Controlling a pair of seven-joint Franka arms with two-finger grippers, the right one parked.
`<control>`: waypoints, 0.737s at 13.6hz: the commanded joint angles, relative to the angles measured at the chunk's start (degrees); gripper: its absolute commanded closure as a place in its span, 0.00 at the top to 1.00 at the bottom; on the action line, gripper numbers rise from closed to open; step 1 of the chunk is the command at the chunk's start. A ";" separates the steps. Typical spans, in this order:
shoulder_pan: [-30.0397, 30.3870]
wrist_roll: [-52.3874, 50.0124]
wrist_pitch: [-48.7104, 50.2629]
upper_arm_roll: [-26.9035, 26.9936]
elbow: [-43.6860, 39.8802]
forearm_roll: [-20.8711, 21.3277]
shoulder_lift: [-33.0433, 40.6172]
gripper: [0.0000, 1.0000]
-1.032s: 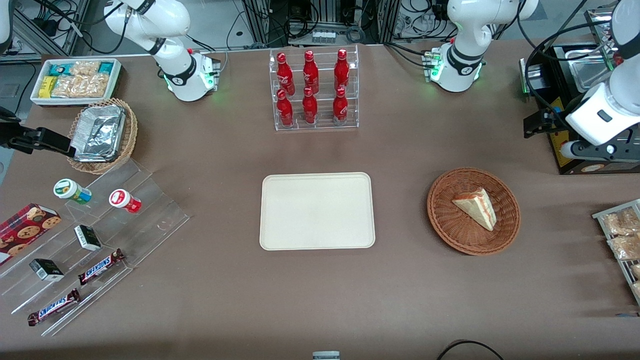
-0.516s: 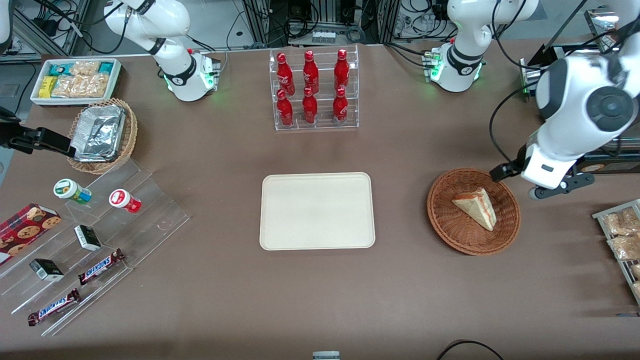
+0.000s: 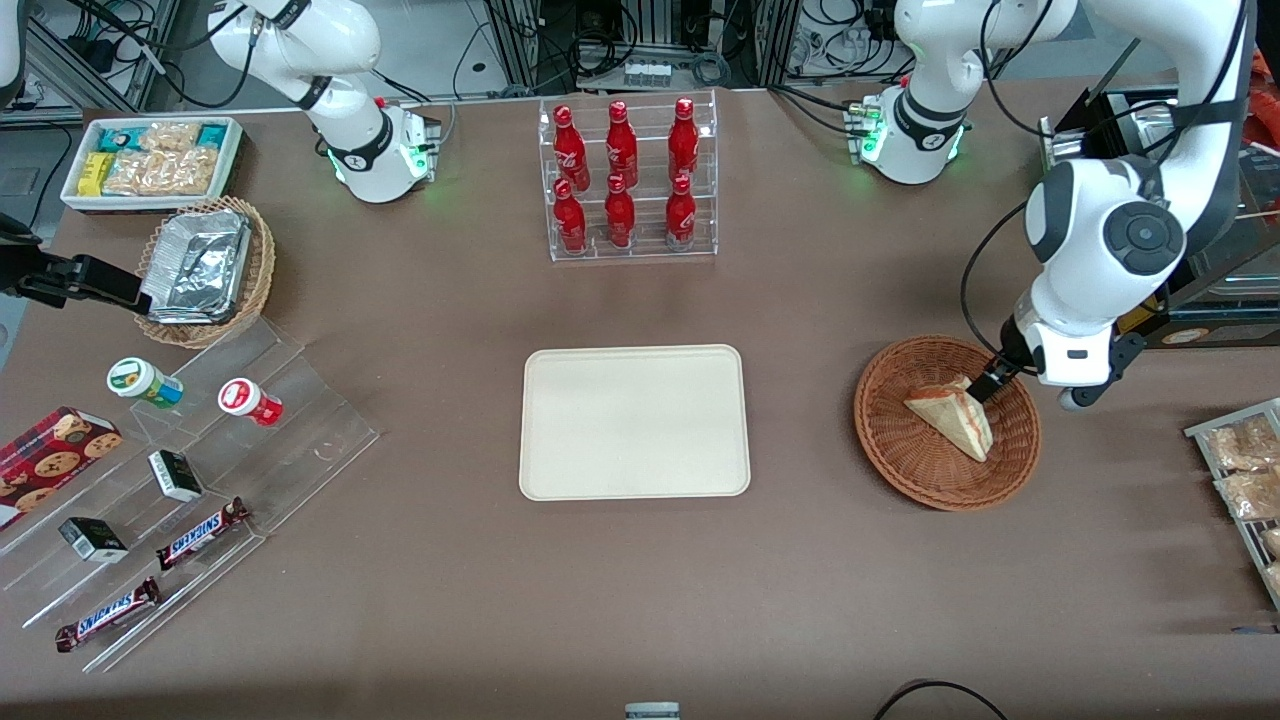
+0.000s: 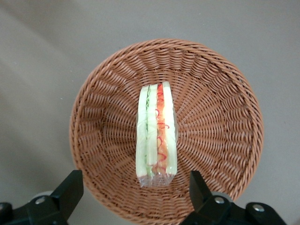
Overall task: Place sandwich from basket to tray
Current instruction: 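Move the left gripper over the wrapped sandwich in the wicker basket, then lower the left gripper and close it on the sandwich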
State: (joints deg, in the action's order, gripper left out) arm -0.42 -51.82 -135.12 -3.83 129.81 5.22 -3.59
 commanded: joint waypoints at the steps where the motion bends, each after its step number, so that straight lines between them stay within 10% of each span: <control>1: -0.29 -3.98 -6.80 0.23 2.63 -0.21 -2.72 1.00; 7: -0.64 -5.66 -14.56 0.14 5.71 -0.12 -6.42 0.98; 10: -0.64 -7.85 -14.39 0.14 5.28 -0.21 -6.95 0.00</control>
State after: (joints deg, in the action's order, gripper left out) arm -0.59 -57.65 -148.72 -3.86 134.98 5.20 -10.44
